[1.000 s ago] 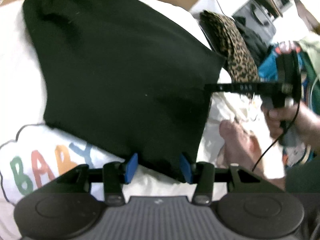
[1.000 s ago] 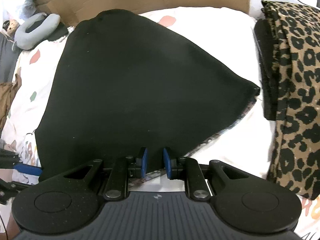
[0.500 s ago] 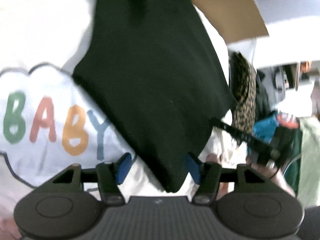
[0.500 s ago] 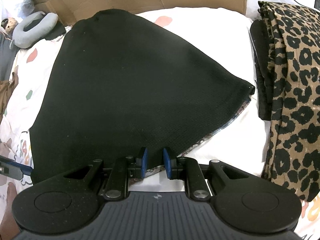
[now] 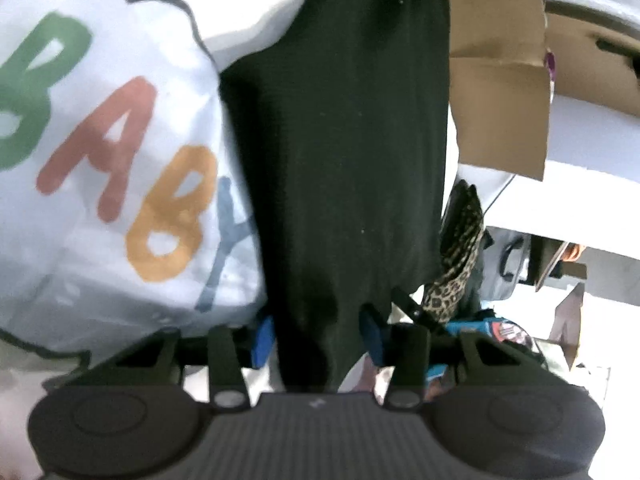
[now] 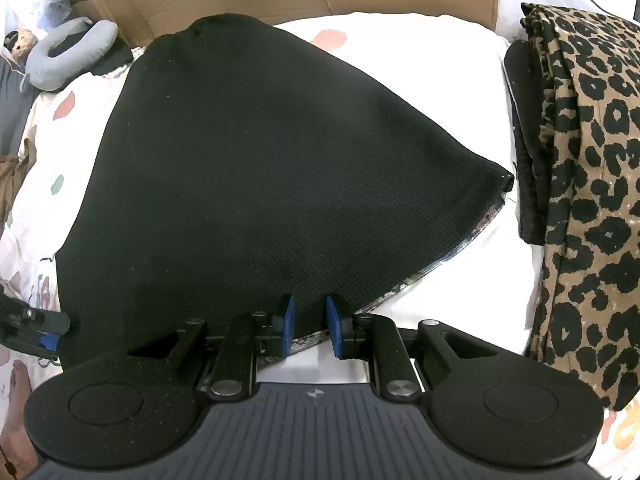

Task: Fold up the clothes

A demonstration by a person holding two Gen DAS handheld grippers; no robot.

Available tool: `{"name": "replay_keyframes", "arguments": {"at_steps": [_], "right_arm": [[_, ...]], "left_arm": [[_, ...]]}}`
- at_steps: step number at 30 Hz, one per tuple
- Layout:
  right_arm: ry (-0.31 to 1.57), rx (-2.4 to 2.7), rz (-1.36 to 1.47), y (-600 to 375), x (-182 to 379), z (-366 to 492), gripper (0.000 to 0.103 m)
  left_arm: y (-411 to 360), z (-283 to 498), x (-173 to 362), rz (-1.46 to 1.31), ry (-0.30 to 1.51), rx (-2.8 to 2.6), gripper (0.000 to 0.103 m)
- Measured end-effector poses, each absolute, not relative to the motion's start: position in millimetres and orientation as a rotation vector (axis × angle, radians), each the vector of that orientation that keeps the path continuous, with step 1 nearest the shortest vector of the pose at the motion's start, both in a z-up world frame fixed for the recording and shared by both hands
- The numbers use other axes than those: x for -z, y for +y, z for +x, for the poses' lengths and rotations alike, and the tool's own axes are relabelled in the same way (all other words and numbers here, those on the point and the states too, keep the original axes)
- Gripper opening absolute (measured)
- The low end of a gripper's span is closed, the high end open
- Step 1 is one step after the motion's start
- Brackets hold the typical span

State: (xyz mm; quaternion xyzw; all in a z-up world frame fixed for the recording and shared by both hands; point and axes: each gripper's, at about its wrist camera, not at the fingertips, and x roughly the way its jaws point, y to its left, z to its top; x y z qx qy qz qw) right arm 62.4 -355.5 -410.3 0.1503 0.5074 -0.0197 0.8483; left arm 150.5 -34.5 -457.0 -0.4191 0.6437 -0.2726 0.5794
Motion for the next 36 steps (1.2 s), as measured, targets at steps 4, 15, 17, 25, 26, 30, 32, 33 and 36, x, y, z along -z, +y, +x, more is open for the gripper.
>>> {"name": "replay_keyframes", "arguments": {"at_steps": [4,15,17,25,26,30,32,33,36], "right_arm": [[1.072,0.033,0.309,-356,411,64,0.023],[1.076,0.038,0.303,-356,412,68,0.022],[1.074,0.040,0.316,-358,412,68,0.021],[1.019,0.108,0.367,-367,404,59,0.019],[1.005,0.119,0.373,-370,402,57,0.020],[0.944,0.192,0.401,-390,395,53,0.022],[0.923,0.226,0.401,-401,392,53,0.023],[0.915,0.241,0.405,-406,392,53,0.026],[0.892,0.281,0.424,-422,392,54,0.027]], "left_arm": [[-43,154,464,-1.021,1.516,0.680,0.049],[-56,146,465,-1.006,1.526,0.793,0.048],[-57,142,465,-0.988,1.530,0.787,0.033],[-53,136,464,-0.920,1.554,0.769,0.008],[-53,136,462,-0.907,1.553,0.770,0.008],[-54,139,457,-0.859,1.557,0.764,0.006],[-52,141,453,-0.827,1.561,0.759,0.006],[-51,141,450,-0.814,1.561,0.759,0.006],[-49,142,443,-0.783,1.562,0.763,0.006]]}}
